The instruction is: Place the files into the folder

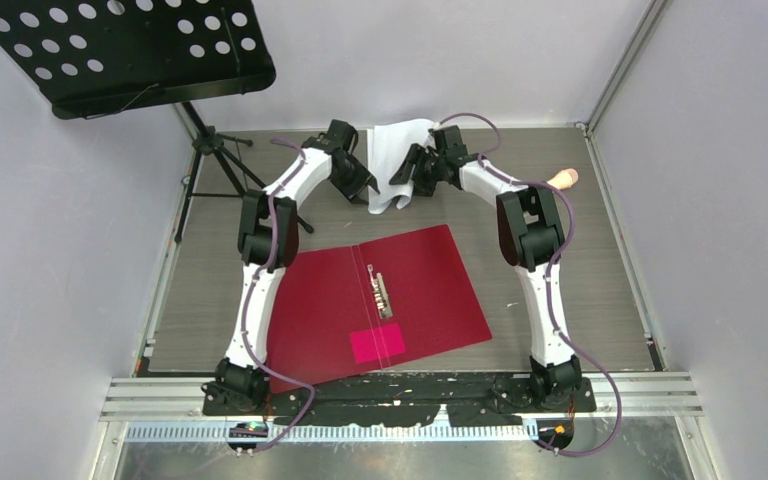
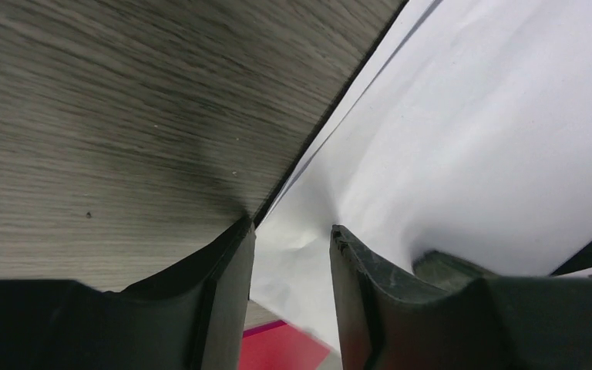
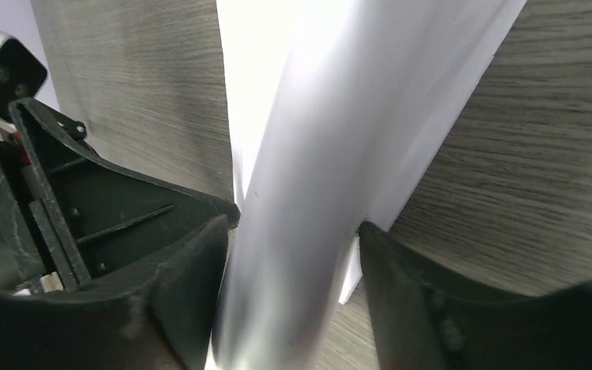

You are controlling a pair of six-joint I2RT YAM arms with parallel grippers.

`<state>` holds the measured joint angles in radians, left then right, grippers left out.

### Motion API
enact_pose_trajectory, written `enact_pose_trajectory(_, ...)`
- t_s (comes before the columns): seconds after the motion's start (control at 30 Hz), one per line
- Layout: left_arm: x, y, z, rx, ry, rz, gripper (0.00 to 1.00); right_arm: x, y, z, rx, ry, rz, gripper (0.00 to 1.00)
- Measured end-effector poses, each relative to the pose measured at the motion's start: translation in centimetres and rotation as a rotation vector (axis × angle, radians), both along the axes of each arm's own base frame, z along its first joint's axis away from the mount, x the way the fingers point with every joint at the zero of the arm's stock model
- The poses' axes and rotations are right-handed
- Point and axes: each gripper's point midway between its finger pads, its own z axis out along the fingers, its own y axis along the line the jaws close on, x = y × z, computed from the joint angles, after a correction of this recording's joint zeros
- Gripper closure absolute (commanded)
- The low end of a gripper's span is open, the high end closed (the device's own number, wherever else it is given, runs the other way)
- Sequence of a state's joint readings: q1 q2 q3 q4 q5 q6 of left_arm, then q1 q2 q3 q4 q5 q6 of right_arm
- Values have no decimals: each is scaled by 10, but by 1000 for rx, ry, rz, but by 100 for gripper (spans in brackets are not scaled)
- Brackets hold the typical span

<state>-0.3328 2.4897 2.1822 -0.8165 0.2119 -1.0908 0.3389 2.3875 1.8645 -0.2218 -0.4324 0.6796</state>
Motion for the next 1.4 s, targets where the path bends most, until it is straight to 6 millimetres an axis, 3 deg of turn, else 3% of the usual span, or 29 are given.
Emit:
enact_pose_trajectory(0.1, -2, -4, 0, -13, -6, -29, 57, -2, 2, -3, 2, 13, -2, 72)
enact_pose_trajectory(0.13, -3, -4, 0, -13, -8, -39, 55, -3, 3, -3, 0, 16, -2, 77)
enact_pose_trajectory(0.23, -8, -3, 2, 9, -23, -86, 42, -3, 3, -5, -11, 13, -1, 92)
enact_pose_trajectory(0.37, -25, 9, 19, 72, -49, -146, 28, -5, -3, -4, -41, 7, -10, 94)
enact_pose_trajectory(0.47, -60, 25, 46, 127, -77, -182, 26, -22, -13, 7, -64, 13, -17, 94)
enact_pose_trajectory(0.67, -131, 43, 95, 195, -192, -240, 26, -82, -42, 78, -57, -50, -31, 94)
enact_pose_trajectory(0.77, -169, 33, 87, 216, -199, -307, 26, -117, -57, 117, -30, -120, -35, 94)
enact_pose_trajectory(0.83, -191, 24, 70, 229, -171, -360, 26, -137, -64, 124, -19, -139, -31, 94)
enact_pose_trajectory(0.9, -215, 15, 48, 244, -132, -418, 26, -160, -71, 115, -20, -122, -22, 94)
enact_pose_trajectory(0.97, -237, 9, 32, 253, -99, -467, 26, -191, -79, 89, -28, -66, -6, 94)
enact_pose_trajectory(1.1, -253, 10, 13, 254, -70, -487, 26, -256, -93, 23, -45, 117, 21, 94)
enact_pose_trajectory(1.17, -256, 14, 7, 257, -59, -485, 27, -283, -99, 0, -61, 195, 28, 94)
enact_pose_trajectory(1.23, -257, 14, 6, 256, -61, -485, 30, -300, -102, -10, -74, 230, 36, 94)
enact_pose_trajectory(1.4, -252, 10, 10, 242, -91, -484, 41, -311, -93, 4, -88, 172, 88, 94)
